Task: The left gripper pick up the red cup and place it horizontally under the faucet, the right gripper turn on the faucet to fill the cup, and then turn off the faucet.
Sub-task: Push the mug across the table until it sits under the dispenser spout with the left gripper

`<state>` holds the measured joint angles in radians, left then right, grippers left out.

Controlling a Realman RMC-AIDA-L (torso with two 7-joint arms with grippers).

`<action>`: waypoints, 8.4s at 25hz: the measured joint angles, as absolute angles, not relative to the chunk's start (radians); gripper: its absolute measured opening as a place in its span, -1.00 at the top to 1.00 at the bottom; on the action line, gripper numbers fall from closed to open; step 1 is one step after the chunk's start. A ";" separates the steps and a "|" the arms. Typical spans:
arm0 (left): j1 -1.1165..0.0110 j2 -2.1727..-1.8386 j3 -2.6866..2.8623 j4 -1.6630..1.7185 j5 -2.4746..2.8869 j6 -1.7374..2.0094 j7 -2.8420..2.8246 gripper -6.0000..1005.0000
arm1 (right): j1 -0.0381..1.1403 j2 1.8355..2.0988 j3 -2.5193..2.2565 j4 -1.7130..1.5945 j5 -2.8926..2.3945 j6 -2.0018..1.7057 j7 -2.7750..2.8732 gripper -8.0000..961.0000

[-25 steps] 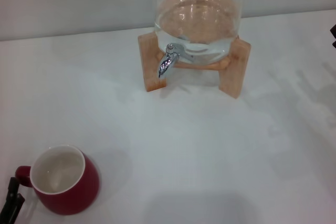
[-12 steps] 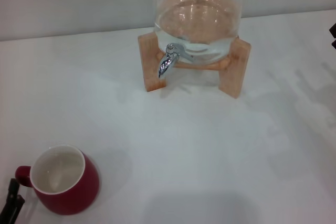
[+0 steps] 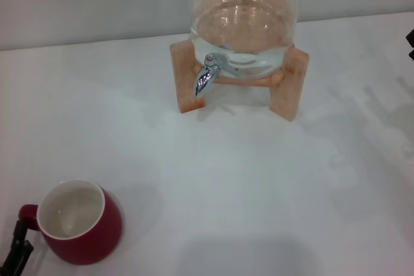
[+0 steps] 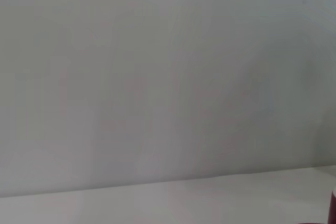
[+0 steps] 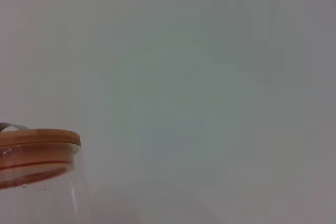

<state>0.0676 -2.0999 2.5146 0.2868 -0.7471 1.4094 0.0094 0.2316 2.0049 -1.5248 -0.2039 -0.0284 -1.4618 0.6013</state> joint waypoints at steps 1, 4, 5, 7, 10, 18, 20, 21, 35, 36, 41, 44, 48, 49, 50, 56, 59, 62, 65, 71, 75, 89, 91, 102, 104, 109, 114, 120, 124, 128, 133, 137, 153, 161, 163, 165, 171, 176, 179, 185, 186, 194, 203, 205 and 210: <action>0.067 -2.100 2.514 0.287 -0.747 1.409 0.009 -0.73 | 0.232 2.005 -1.525 -0.204 -0.029 -1.462 0.601 -0.79; 0.067 -2.099 2.514 0.287 -0.747 1.409 0.009 -0.73 | 0.232 2.005 -1.525 -0.204 -0.029 -1.462 0.601 -0.79; 0.067 -2.099 2.514 0.287 -0.747 1.409 0.009 -0.73 | 0.232 2.005 -1.525 -0.204 -0.030 -1.462 0.601 -0.79; 0.068 -2.099 2.514 0.287 -0.747 1.409 0.008 -0.73 | 0.232 2.005 -1.525 -0.204 -0.031 -1.462 0.601 -0.79; 0.067 -2.099 2.514 0.286 -0.747 1.407 0.003 -0.73 | 0.232 2.005 -1.525 -0.204 -0.031 -1.462 0.601 -0.79; 0.064 -2.098 2.514 0.293 -0.755 1.382 0.000 -0.73 | 0.232 2.005 -1.525 -0.204 -0.031 -1.462 0.601 -0.79; 0.063 -2.098 2.514 0.293 -0.759 1.382 -0.004 -0.73 | 0.232 2.005 -1.525 -0.204 -0.031 -1.462 0.601 -0.79; 0.063 -2.098 2.514 0.293 -0.759 1.382 -0.007 -0.73 | 0.232 2.005 -1.525 -0.204 -0.031 -1.462 0.601 -0.79; 0.050 -2.095 2.521 0.285 -0.754 1.382 -0.020 -0.73 | 0.232 2.005 -1.525 -0.201 -0.031 -1.472 0.601 -0.79; 0.048 -2.095 2.523 0.285 -0.754 1.382 -0.020 -0.73 | 0.232 2.005 -1.525 -0.201 -0.031 -1.473 0.601 -0.79; 0.042 -2.095 2.528 0.282 -0.752 1.381 -0.024 -0.73 | 0.232 2.005 -1.525 -0.201 -0.031 -1.475 0.600 -0.79; 0.040 -2.095 2.528 0.282 -0.750 1.380 -0.025 -0.73 | 0.232 2.005 -1.525 -0.201 -0.031 -1.476 0.600 -0.79; 0.038 -2.095 2.528 0.282 -0.750 1.376 -0.025 -0.73 | 0.232 2.005 -1.525 -0.200 -0.031 -1.476 0.600 -0.79; 0.036 -2.095 2.528 0.282 -0.750 1.372 -0.025 -0.73 | 0.232 2.005 -1.525 -0.200 -0.031 -1.476 0.600 -0.79; 0.033 -2.095 2.528 0.282 -0.750 1.370 -0.025 -0.73 | 0.232 2.005 -1.525 -0.200 -0.031 -1.476 0.600 -0.79; 0.024 -2.093 2.528 0.279 -0.752 1.360 -0.025 -0.73 | 0.232 2.005 -1.525 -0.198 -0.031 -1.478 0.600 -0.79; 0.018 -2.093 2.528 0.272 -0.752 1.357 -0.025 -0.73 | 0.232 2.005 -1.525 -0.197 -0.031 -1.479 0.600 -0.79; 0.017 -2.093 2.528 0.270 -0.752 1.357 -0.024 -0.73 | 0.232 2.005 -1.525 -0.196 -0.031 -1.480 0.600 -0.79; 0.016 -2.092 2.528 0.270 -0.753 1.357 -0.024 -0.73 | 0.232 2.005 -1.525 -0.196 -0.031 -1.481 0.600 -0.79; 0.007 -2.092 2.528 0.270 -0.754 1.358 -0.024 -0.73 | 0.232 2.005 -1.525 -0.196 -0.031 -1.482 0.600 -0.79; 0.001 -2.091 2.528 0.270 -0.752 1.358 -0.024 -0.73 | 0.232 2.005 -1.525 -0.196 -0.031 -1.483 0.600 -0.79; -0.007 -2.091 2.528 0.270 -0.750 1.359 -0.024 -0.72 | 0.232 2.005 -1.526 -0.196 -0.031 -1.487 0.600 -0.79; -0.008 -2.091 2.529 0.270 -0.750 1.359 -0.025 -0.72 | 0.232 2.005 -1.527 -0.196 -0.031 -1.488 0.600 -0.79; -0.014 -2.089 2.540 0.270 -0.750 1.358 -0.025 -0.35 | 0.232 2.005 -1.528 -0.196 -0.031 -1.496 0.600 -0.79; -0.015 -2.089 2.542 0.270 -0.750 1.358 -0.025 -0.20 | 0.232 2.005 -1.528 -0.196 -0.031 -1.498 0.600 -0.79; -0.019 -2.089 2.549 0.270 -0.750 1.357 -0.025 0.18 | 0.232 2.005 -1.528 -0.196 -0.031 -1.500 0.600 -0.79; -0.022 -2.089 2.554 0.269 -0.749 1.357 -0.022 0.55 | 0.232 2.005 -1.528 -0.196 -0.031 -1.500 0.600 -0.79; -0.023 -2.089 2.559 0.268 -0.747 1.357 -0.018 0.63 | 0.231 2.005 -1.528 -0.196 -0.031 -1.500 0.600 -0.79; -0.029 -2.089 2.567 0.268 -0.747 1.357 -0.018 0.64 | 0.230 2.005 -1.528 -0.196 -0.031 -1.500 0.600 -0.79; -0.046 -2.087 2.568 0.268 -0.747 1.357 -0.023 0.64 | 0.230 2.005 -1.529 -0.196 -0.031 -1.500 0.600 -0.79; -0.083 -2.083 2.568 0.262 -0.748 1.357 -0.026 0.64 | 0.229 2.005 -1.529 -0.196 -0.031 -1.501 0.601 -0.79; -0.123 -2.083 2.565 0.236 -0.754 1.350 -0.047 0.64 | 0.227 2.005 -1.529 -0.196 -0.031 -1.501 0.603 -0.79; -0.366 -2.079 2.559 0.073 -0.755 1.306 -0.266 0.64 | 0.230 2.006 -1.531 -0.205 -0.031 -1.502 0.623 -0.79; -0.448 -2.079 2.566 0.051 -0.739 1.248 -0.301 0.64 | 0.229 2.006 -1.542 -0.206 -0.031 -1.517 0.624 -0.79; -0.467 -2.079 2.566 0.050 -0.731 1.224 -0.305 0.64 | 0.230 2.006 -1.544 -0.206 -0.031 -1.519 0.624 -0.79; -0.486 -2.079 2.566 0.050 -0.720 1.201 -0.315 0.64 | 0.231 2.007 -1.544 -0.206 -0.031 -1.524 0.624 -0.79; -0.531 -2.079 2.566 0.049 -0.680 1.145 -0.336 0.64 | 0.236 2.006 -1.544 -0.206 -0.031 -1.526 0.624 -0.79; -0.566 -2.078 2.566 0.056 -0.629 1.091 -0.354 0.64 | 0.236 2.006 -1.544 -0.207 -0.031 -1.528 0.624 -0.79; -0.585 -2.079 2.566 0.058 -0.593 1.074 -0.372 0.64 | 0.235 2.006 -1.543 -0.207 -0.031 -1.534 0.624 -0.79; -0.605 -2.079 2.566 0.058 -0.556 1.071 -0.399 0.64 | 0.237 2.006 -1.543 -0.208 -0.031 -1.540 0.624 -0.79; -0.608 -2.079 2.566 0.058 -0.552 1.071 -0.400 0.64 | 0.237 2.006 -1.543 -0.209 -0.031 -1.540 0.624 -0.79; -0.640 -2.079 2.566 0.055 -0.496 1.067 -0.439 0.64 | 0.237 2.007 -1.543 -0.219 -0.031 -1.540 0.624 -0.79; -0.676 -2.079 2.566 0.058 -0.453 1.023 -0.454 0.64 | 0.236 2.006 -1.543 -0.220 -0.031 -1.544 0.624 -0.79; -0.682 -2.079 2.566 0.058 -0.442 1.019 -0.455 0.64 | 0.236 2.006 -1.544 -0.220 -0.031 -1.548 0.624 -0.79; -0.695 -2.079 2.566 0.059 -0.425 1.005 -0.457 0.65 | 0.235 2.006 -1.545 -0.220 -0.031 -1.554 0.624 -0.79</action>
<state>-0.6950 -2.0788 2.5663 0.0589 -0.4250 1.0054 -0.4569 0.2354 2.0064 -1.5447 -0.2199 -0.0306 -1.5540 0.6243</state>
